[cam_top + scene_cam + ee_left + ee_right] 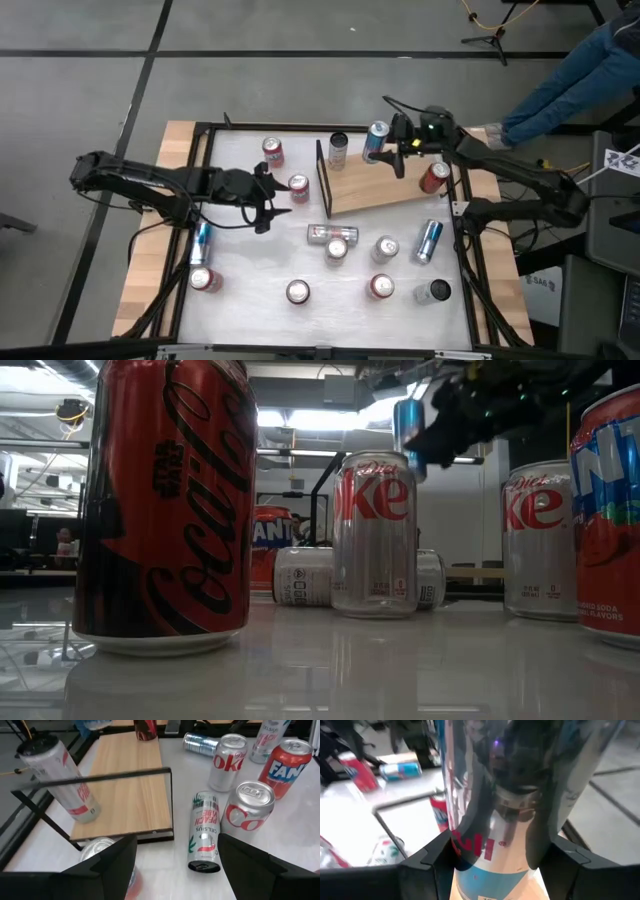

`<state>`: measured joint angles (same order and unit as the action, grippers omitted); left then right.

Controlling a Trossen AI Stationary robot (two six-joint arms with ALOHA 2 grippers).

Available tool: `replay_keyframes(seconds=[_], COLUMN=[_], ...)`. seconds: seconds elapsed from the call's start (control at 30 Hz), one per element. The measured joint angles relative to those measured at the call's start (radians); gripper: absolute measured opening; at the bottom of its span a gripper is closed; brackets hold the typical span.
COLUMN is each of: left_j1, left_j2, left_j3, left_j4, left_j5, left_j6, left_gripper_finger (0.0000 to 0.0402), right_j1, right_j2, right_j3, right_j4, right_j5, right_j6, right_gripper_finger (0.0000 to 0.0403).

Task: Place canned beverage on shelf
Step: Put the middle blue white soda can on the shelf

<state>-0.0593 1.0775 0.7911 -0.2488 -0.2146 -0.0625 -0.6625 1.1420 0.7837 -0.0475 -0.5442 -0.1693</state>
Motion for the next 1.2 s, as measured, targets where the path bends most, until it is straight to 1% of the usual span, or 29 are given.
replay_keyframes(seconds=[0.13,0.37,0.47,0.63,0.73,0.83,1.0,1.2], left_j1=[0.000,-0.001,0.000,-0.001,-0.001,-0.001,-0.001,0.000], left_j2=[0.000,0.000,0.000,0.000,0.000,0.000,0.000,0.000], left_j3=[-0.018,-0.018,-0.018,-0.018,-0.018,-0.018,-0.018,-0.018], left_j4=[0.026,0.049,0.059,0.062,0.063,0.065,0.068,0.085], left_j5=[0.000,0.029,0.057,0.064,0.064,0.064,0.064,0.064], left_j6=[-0.014,-0.014,-0.014,-0.014,-0.014,-0.014,-0.014,-0.014], left_gripper_finger=[0.0270,0.0270,0.0270,0.0270,0.0270,0.0270,0.0270,0.0270], right_j1=[-0.008,-0.006,-0.006,-0.011,-0.037,-0.080,-0.135,-0.136], right_j2=[0.077,0.191,0.230,0.281,0.295,0.299,0.300,0.300], right_j3=[0.000,0.000,0.000,0.000,-0.014,-0.058,-0.137,-0.169], right_j4=[0.008,0.100,0.118,0.143,0.195,0.256,0.385,0.465], right_j5=[-0.028,-0.036,-0.044,-0.045,-0.074,-0.094,-0.172,-0.176], right_j6=[-0.048,-0.084,-0.104,-0.135,-0.134,-0.114,-0.073,-0.103], right_gripper_finger=[0.0216,0.0216,0.0216,0.0216,0.0216,0.0216,0.0216,0.0216])
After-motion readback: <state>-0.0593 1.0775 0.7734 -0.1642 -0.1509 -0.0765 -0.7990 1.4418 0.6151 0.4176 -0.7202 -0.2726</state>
